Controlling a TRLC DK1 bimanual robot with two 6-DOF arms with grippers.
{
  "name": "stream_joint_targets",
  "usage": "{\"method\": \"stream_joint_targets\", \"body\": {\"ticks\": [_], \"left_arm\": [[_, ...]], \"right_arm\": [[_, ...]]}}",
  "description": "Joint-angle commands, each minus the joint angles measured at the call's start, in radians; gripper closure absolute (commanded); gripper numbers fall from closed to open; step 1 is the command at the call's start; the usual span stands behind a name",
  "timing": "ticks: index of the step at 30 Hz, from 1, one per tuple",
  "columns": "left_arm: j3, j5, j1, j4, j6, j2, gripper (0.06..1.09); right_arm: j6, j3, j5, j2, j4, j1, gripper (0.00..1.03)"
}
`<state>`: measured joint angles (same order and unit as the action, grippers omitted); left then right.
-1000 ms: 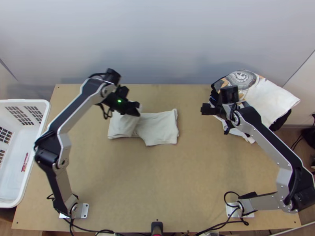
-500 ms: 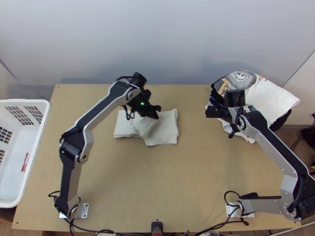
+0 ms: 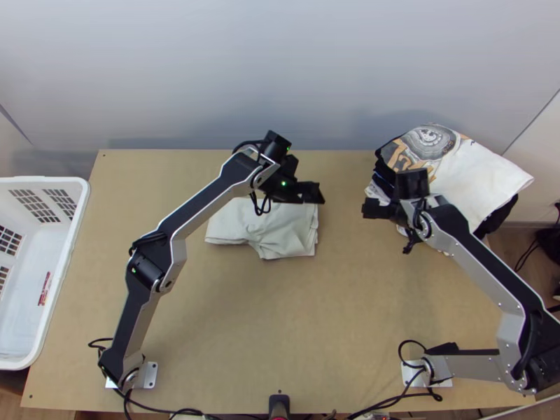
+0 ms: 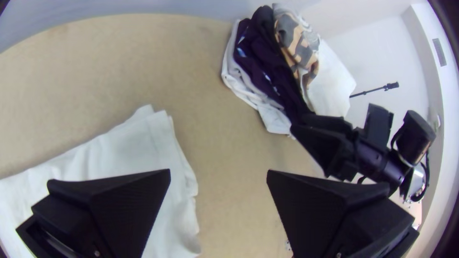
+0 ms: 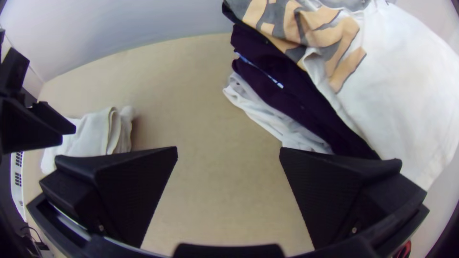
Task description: Fold the t-shirt
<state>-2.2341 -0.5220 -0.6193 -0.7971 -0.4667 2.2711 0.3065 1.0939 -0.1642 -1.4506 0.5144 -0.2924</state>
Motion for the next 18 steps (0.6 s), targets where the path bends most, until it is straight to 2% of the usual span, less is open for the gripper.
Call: {"method": "stream_joint_targets", "body": {"ticks": [1,5,10,11,18], "left_arm": [[-0.025,0.000,0.043,0.059,-0.062,-0.051,0.09],[-0.016,0.000,0.127,0.018,-0.047,-0.102,0.09],[0.018,0.000,0.224,-0.031,-0.030,-0.154,0.09],[0.024,0.000,0.234,-0.039,-0.027,-0.163,0.09],[0.042,0.004,0.277,-0.088,0.002,-0.206,0.09]], "right_arm": [[0.094,0.009,0.173,-0.050,-0.031,-0.019,0.04],[0.169,0.086,0.321,-0.143,-0.031,-0.040,0.04],[0.315,0.208,0.585,-0.314,-0.031,-0.051,0.04],[0.327,0.227,0.614,-0.344,-0.031,-0.051,0.04],[0.318,0.264,0.646,-0.465,-0.083,-0.065,0.04]]}}
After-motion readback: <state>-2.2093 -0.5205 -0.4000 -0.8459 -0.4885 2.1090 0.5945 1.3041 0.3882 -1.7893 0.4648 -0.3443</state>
